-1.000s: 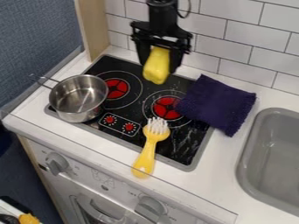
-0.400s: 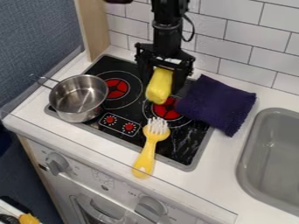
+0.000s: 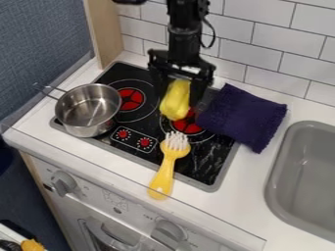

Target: Move the yellow bell pepper to right burner

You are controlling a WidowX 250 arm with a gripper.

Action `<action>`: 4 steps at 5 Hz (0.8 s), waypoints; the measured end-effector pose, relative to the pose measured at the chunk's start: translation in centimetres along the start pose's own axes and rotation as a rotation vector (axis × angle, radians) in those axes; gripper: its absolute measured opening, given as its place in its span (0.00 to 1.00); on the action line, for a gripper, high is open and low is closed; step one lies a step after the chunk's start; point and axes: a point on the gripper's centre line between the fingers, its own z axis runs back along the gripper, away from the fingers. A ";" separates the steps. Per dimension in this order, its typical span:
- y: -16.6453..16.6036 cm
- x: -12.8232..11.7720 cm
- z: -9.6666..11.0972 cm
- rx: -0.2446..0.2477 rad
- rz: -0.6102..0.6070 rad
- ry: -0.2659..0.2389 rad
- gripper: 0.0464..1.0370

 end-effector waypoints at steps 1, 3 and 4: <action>-0.4 0.0 2.9 0.019 0.002 -0.097 0.96; -0.5 -0.6 5.5 0.028 0.021 -0.187 0.96; -0.5 -0.6 5.5 0.029 0.015 -0.184 0.96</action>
